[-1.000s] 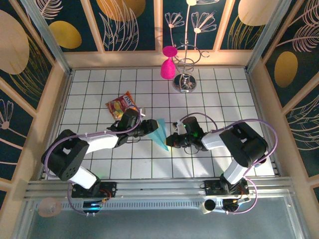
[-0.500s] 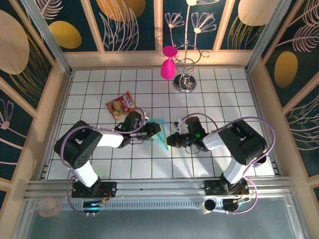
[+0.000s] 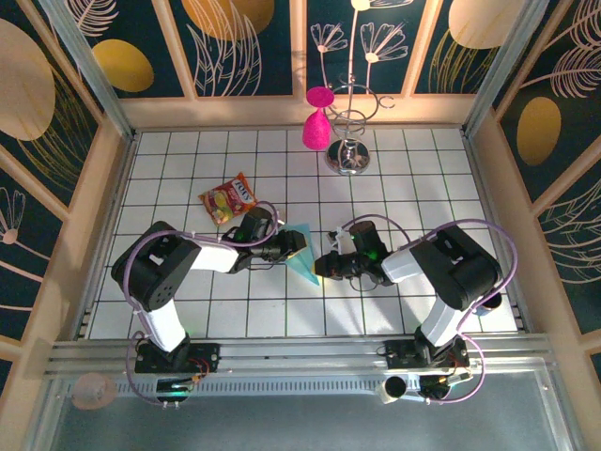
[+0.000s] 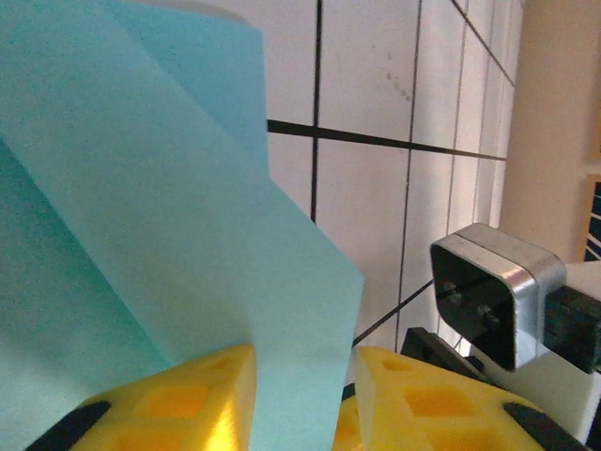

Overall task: Fold a paper plane with a square sheet of paper (pick it up from the middle)
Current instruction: Fourth fold the wing at the center of the table.

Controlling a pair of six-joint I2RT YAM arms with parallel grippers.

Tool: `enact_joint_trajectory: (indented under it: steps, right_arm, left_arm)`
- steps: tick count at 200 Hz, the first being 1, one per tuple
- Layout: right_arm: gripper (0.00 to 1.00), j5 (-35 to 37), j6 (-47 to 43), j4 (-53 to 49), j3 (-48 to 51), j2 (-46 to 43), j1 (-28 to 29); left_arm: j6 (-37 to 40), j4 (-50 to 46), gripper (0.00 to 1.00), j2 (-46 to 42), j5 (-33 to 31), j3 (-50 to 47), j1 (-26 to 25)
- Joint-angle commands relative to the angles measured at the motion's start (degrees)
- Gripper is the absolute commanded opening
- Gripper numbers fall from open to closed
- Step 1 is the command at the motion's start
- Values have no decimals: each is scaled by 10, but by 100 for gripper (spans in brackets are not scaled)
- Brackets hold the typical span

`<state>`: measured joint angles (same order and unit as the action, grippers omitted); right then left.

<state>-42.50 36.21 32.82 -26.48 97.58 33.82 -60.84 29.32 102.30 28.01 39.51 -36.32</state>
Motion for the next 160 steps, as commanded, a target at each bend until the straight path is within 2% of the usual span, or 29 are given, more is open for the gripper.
enact_joint_trajectory:
  steps: [1,45,94,160]
  right_arm:
    - [13,1,-11,-12,-3,2,-4]
    - [21,9,-1,-14,0,-32,-4]
    - [28,88,-29,-97,-22,-84,-5]
    - [30,124,-49,-142,-82,-34,23]
  left_arm:
    - [21,-46,35,13,-11,16,-2]
    - [26,-67,37,20,-14,30,-4]
    - [27,-73,38,15,-12,29,-4]
    - [25,-68,40,6,-9,25,-4]
